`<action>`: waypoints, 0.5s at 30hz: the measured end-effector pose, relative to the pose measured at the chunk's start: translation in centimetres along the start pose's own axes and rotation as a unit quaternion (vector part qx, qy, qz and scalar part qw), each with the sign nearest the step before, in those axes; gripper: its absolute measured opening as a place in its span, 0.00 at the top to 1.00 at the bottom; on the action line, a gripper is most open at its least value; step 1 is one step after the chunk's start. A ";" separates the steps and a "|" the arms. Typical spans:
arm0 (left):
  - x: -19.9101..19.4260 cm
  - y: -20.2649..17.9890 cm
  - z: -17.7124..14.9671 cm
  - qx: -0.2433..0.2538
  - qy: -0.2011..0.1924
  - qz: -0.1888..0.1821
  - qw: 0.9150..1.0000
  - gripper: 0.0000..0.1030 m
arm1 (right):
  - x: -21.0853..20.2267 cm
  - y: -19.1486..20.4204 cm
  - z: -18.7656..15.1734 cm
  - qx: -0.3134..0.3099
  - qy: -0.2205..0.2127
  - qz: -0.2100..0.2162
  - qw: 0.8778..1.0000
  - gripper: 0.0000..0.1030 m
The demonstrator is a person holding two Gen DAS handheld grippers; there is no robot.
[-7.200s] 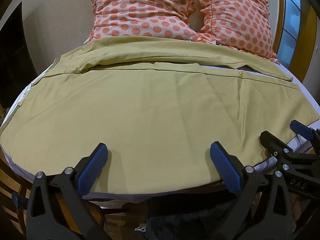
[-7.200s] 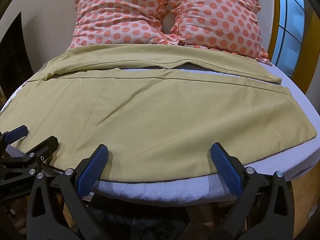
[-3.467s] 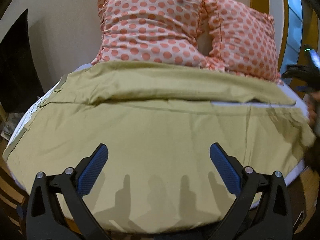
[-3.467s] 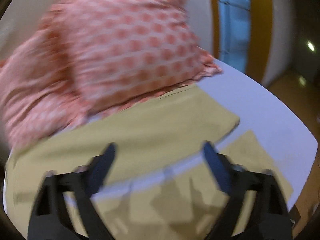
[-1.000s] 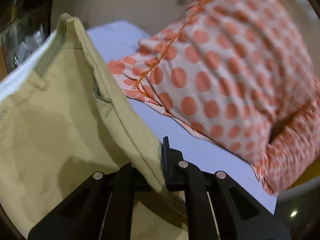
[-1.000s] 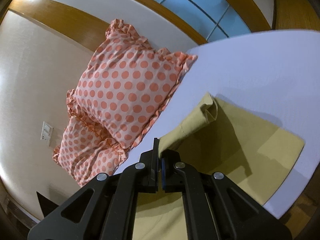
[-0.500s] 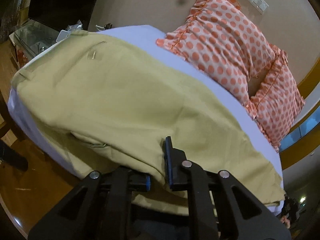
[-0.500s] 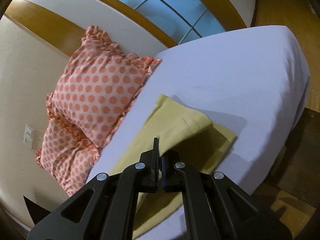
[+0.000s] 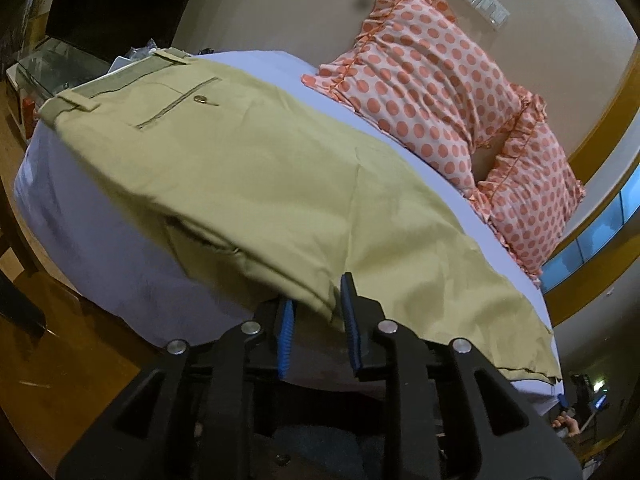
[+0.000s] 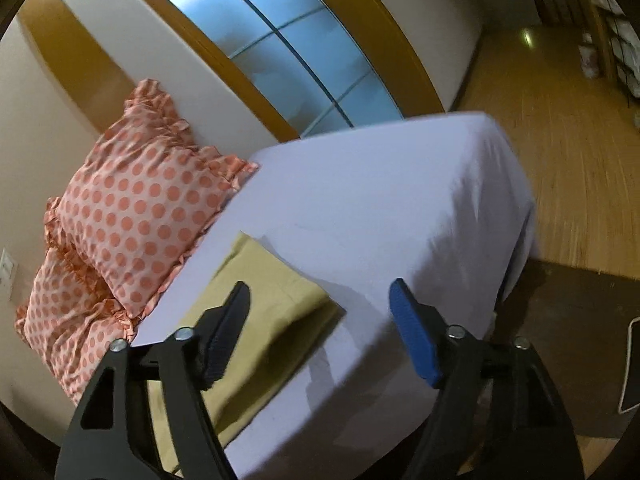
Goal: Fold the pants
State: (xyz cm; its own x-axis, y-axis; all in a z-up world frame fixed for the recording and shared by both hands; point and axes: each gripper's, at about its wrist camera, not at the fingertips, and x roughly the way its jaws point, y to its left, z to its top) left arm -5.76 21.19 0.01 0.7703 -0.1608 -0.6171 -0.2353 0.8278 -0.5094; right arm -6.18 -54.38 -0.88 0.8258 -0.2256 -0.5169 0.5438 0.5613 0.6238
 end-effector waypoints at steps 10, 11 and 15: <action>-3.3 2.1 -0.7 -0.030 -0.047 -0.005 0.998 0.63 | 1.9 3.5 -3.5 -0.066 0.031 0.060 0.996 0.74; -3.4 2.3 -0.7 -0.032 -0.050 -0.004 0.998 0.61 | 2.2 3.5 -3.9 -0.064 0.029 0.065 0.995 0.84; -3.6 3.3 -0.6 -0.040 -0.053 -0.002 0.998 0.60 | 2.3 3.3 -3.7 -0.048 0.005 0.092 0.995 0.97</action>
State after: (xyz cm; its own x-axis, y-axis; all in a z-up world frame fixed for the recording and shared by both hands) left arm -9.65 24.12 0.18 0.8285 -0.1037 -0.5503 -0.2752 0.7804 -0.5614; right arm -3.02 -50.08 -2.16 0.9077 -0.1044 -0.4064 0.3674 0.6656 0.6496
